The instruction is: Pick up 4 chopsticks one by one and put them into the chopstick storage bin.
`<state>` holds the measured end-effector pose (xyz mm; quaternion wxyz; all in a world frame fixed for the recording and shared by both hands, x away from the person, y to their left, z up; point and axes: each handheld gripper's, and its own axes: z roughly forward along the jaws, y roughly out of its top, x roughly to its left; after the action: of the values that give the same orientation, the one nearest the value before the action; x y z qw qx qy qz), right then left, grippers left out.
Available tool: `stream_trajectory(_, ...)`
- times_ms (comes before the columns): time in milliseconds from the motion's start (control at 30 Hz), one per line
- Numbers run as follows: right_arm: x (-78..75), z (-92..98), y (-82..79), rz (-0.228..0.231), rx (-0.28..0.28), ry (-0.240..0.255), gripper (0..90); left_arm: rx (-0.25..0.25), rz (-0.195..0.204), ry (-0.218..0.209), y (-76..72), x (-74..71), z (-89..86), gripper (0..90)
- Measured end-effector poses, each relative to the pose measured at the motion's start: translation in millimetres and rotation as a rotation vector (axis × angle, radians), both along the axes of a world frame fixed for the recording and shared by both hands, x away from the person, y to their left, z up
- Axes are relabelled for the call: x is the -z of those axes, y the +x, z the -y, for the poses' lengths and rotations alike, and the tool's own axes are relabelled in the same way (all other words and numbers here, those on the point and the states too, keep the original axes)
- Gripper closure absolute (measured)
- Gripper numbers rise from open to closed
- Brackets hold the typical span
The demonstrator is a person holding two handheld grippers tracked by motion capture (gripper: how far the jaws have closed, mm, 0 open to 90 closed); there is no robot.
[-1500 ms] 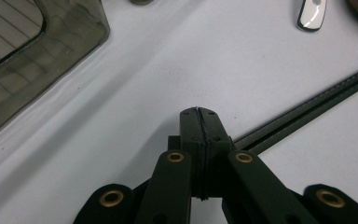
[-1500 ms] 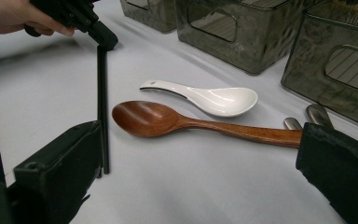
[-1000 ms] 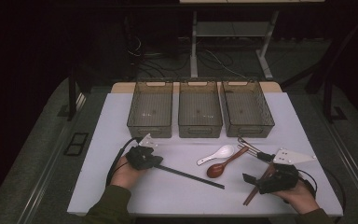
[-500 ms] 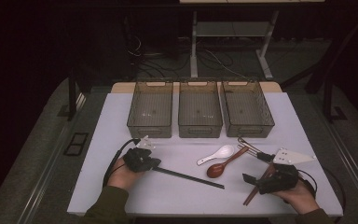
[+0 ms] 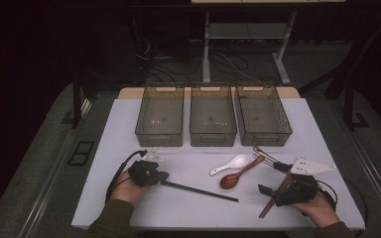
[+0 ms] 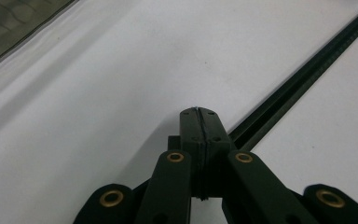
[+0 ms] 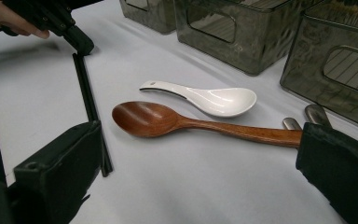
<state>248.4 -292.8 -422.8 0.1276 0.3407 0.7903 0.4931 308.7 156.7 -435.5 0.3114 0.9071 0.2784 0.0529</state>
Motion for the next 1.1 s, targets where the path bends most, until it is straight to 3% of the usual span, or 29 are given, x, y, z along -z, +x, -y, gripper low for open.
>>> stream_trajectory(1100, 0.3, -0.7, 0.1, -0.004, 0.0, -0.002, 1.0, -0.005, -0.003, -0.006, -26.3, -1.5, -20.1, 89.4)
